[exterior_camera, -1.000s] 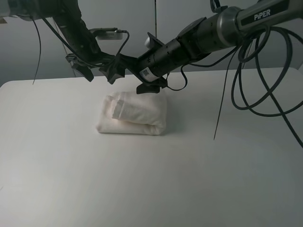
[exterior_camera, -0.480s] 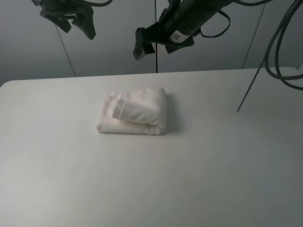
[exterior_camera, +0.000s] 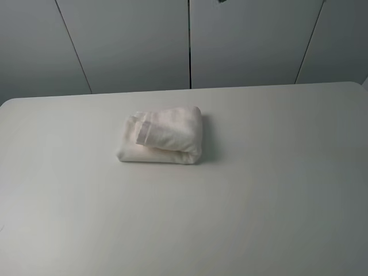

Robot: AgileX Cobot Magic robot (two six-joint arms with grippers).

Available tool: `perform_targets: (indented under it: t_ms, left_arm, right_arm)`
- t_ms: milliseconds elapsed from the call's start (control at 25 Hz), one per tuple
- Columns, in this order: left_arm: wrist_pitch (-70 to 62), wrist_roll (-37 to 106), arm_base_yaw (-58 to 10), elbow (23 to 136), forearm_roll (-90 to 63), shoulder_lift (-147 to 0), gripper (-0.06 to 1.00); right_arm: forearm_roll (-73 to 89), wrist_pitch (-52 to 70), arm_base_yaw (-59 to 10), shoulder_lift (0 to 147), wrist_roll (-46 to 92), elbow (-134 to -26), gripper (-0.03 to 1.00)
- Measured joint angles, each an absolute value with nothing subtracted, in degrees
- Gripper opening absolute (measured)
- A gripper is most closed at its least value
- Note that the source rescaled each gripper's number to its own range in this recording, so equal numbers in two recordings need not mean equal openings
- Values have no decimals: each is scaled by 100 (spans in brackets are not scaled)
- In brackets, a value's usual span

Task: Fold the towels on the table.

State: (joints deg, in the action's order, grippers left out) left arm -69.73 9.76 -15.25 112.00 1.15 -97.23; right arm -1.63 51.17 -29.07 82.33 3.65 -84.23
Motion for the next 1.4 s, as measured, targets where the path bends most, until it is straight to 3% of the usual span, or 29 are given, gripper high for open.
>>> perform_targets:
  t_ms: [640, 1080, 1400]
  left_arm:
    - [-6523, 375, -1525, 5711, 266, -5287, 99]
    - [-6524, 67, -1525, 4007, 216, -2978, 99]
    - [-6500, 53, -1525, 3594, -32, -1756, 99]
  right_arm:
    - [-658, 5490, -2907, 4469, -277, -4730, 100]
    - [-517, 6264, -2907, 2435, -234, -3849, 100]
    - [-167, 6462, -2907, 1373, -220, -3441, 100]
